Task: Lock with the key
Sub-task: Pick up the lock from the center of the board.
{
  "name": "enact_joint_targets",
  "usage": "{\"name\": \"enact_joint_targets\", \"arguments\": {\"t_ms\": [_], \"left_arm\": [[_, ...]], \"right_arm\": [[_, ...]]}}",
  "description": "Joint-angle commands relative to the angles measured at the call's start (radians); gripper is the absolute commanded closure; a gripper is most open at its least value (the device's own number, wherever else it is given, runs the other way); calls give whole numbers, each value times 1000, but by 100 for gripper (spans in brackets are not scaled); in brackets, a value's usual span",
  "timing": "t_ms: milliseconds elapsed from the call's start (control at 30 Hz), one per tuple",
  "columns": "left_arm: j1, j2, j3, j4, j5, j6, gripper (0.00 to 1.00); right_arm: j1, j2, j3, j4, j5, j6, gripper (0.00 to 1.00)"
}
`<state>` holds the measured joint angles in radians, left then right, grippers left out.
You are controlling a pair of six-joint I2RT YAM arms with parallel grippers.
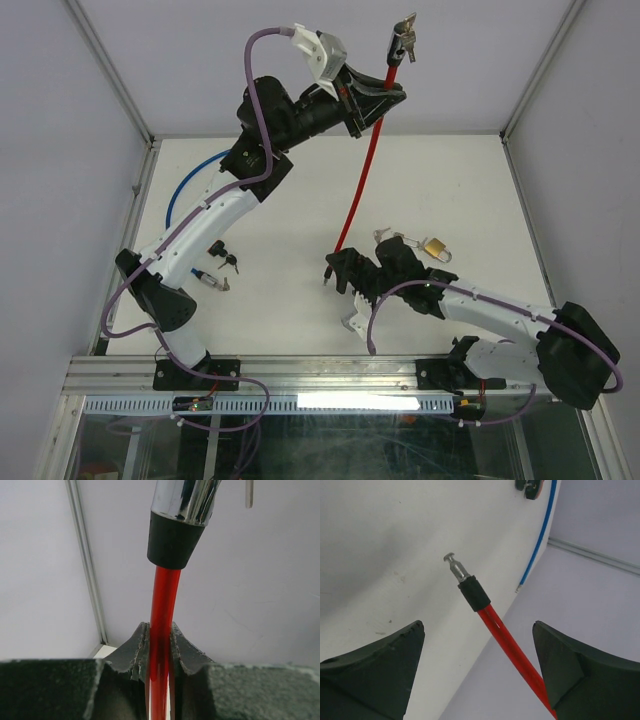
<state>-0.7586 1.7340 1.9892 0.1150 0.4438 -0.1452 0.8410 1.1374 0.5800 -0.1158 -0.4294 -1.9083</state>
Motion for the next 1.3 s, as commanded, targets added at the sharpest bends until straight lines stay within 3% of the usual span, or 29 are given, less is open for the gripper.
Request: {"name": "enact_joint_targets", "arguments": {"t_ms": [0, 167, 267, 567, 767, 900, 1067, 1267], "left_arm": [[-7, -17, 50, 36, -13, -17, 100], [-9, -18, 48, 36, 2, -33, 100], [-9, -26, 38, 36, 6, -36, 100], [-10, -46, 3, 44, 26, -56, 100], [-11, -56, -5, 46, 29, -54, 100], [-11, -60, -13, 46, 24, -51, 100], [-11, -60, -14, 46, 27, -57, 100], [-10, -59, -13, 48, 33, -63, 100]], "right_arm": [[7, 15, -69, 377, 83, -152, 8], [10, 76, -124, 645, 65, -186, 10], [12, 116, -128, 714, 77, -200, 15], [12, 179, -158, 827, 72, -250, 51], [12, 196, -174, 864, 45, -256, 65], [13, 203, -192, 894, 9, -262, 67], [19, 225, -202, 946, -16, -274, 61], [24, 242, -205, 968, -14, -285, 68]]}}
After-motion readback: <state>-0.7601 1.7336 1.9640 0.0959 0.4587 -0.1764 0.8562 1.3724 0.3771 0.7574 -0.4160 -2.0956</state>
